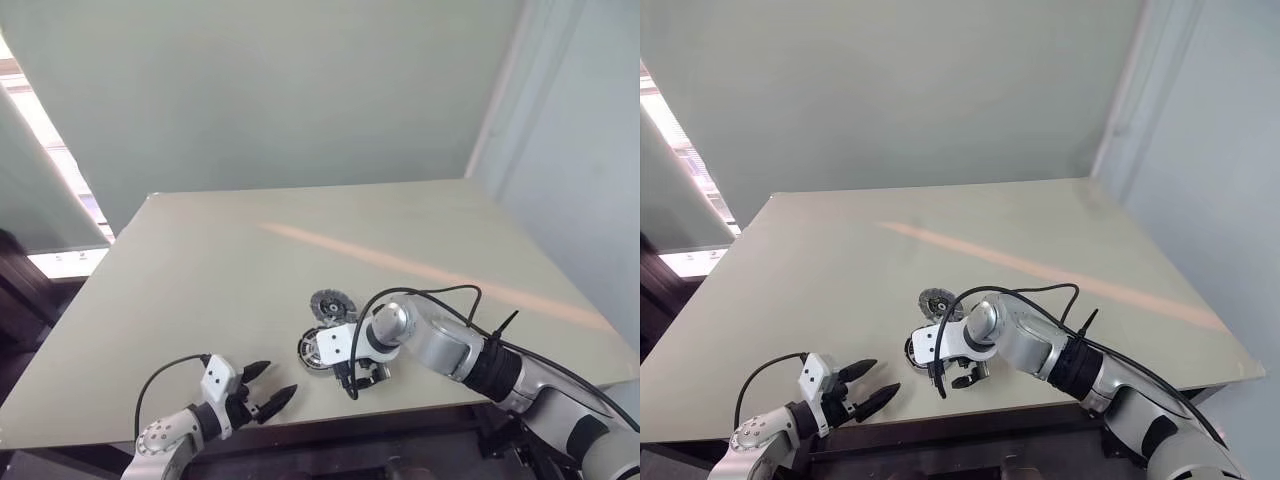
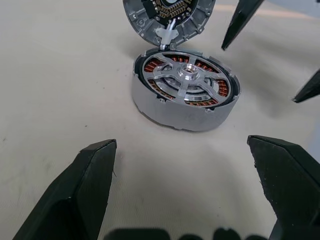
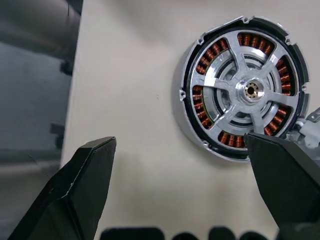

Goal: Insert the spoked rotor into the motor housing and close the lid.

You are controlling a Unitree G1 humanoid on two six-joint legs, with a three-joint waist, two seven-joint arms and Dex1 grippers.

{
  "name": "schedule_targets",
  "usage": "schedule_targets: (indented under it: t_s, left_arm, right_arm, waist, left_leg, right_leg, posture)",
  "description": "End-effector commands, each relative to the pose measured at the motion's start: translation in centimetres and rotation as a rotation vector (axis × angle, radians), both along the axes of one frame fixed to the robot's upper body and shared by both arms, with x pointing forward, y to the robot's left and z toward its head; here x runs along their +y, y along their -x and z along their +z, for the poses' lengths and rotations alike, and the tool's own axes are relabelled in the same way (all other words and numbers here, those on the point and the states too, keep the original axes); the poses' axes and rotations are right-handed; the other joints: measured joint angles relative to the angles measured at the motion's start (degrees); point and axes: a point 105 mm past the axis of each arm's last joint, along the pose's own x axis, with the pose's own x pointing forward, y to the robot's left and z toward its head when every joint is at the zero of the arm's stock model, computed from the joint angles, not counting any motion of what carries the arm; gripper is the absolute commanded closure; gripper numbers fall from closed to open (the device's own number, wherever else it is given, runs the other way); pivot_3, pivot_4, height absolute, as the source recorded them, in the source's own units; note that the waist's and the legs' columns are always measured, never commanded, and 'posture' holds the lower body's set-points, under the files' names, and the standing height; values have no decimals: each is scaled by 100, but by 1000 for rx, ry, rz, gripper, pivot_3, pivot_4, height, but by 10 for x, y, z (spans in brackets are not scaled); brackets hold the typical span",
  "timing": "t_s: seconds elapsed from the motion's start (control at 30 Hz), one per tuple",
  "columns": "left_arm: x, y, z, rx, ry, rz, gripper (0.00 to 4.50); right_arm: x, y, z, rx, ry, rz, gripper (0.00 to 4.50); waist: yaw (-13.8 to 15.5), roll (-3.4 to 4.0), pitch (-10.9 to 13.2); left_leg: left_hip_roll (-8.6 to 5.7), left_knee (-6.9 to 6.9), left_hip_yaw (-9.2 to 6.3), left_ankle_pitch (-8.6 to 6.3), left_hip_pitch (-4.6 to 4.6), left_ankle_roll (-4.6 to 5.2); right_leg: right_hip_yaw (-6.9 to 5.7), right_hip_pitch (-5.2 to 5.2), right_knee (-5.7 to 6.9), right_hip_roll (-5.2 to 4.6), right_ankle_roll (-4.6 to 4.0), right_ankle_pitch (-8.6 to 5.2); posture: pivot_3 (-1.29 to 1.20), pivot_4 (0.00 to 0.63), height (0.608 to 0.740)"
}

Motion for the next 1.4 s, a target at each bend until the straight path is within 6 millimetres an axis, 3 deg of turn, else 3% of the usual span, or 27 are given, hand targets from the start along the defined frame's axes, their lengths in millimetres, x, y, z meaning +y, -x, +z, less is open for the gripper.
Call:
schedule_targets:
  t_s: [0.03,0.3,0.73,1.2,1.33,1.4]
  left_arm:
    - [-4,-3,11,-52,-17,-27,0]
    - [-4,-2,11,-53,-22,-34,0]
    - [-6,0,9,-42,-23,-47,0]
    - [-8,0,8,-42,-19,-48,0]
    - [-8,0,8,-43,-20,-46,0]
    - [-8,1,8,-44,-20,-46,0]
  right_arm:
    - [9,-5,10,-61,-25,49,32]
    - [12,-7,5,-78,-16,61,32]
    - [13,11,1,-36,5,130,32]
    - [14,-3,-12,-43,20,69,32]
    - [13,-6,-13,-51,26,60,911]
    - [12,-8,-14,-58,27,52,1661]
  waist:
    - [1,0,0]
    - [3,0,0]
    - [3,1,0]
    - [3,0,0]
    - [2,1,0]
    - [3,1,0]
  left_leg:
    - [0,0,-1,0,0,0]
    - [-1,1,-1,0,0,0]
    - [0,0,-1,0,2,0]
    - [0,1,-1,0,5,0]
    - [0,2,-1,1,10,0]
    - [0,3,-1,1,11,0]
  right_leg:
    - [0,-1,0,0,0,0]
    - [0,1,1,0,0,0]
    - [0,2,2,0,0,0]
    - [0,5,3,0,0,0]
    - [0,7,6,0,0,0]
    - [0,5,6,0,0,0]
  posture:
    - [0,0,740]
    - [0,0,740]
    - [0,0,740]
    - [0,0,740]
    - [0,0,740]
    - [0,0,740]
